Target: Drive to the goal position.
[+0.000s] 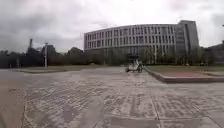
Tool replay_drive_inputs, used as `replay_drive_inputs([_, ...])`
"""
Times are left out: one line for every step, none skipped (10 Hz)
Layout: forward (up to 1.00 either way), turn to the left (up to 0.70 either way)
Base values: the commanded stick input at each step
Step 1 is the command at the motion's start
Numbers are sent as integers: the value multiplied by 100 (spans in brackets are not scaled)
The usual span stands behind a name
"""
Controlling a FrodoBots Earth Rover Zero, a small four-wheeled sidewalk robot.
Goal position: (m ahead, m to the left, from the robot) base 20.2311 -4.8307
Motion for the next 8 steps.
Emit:
replay_drive_inputs([70,0])
replay_drive_inputs([70,0])
replay_drive_inputs([70,0])
replay_drive_inputs([70,0])
replay_drive_inputs([70,0])
replay_drive_inputs([70,0])
replay_drive_inputs([70,0])
replay_drive_inputs([70,0])
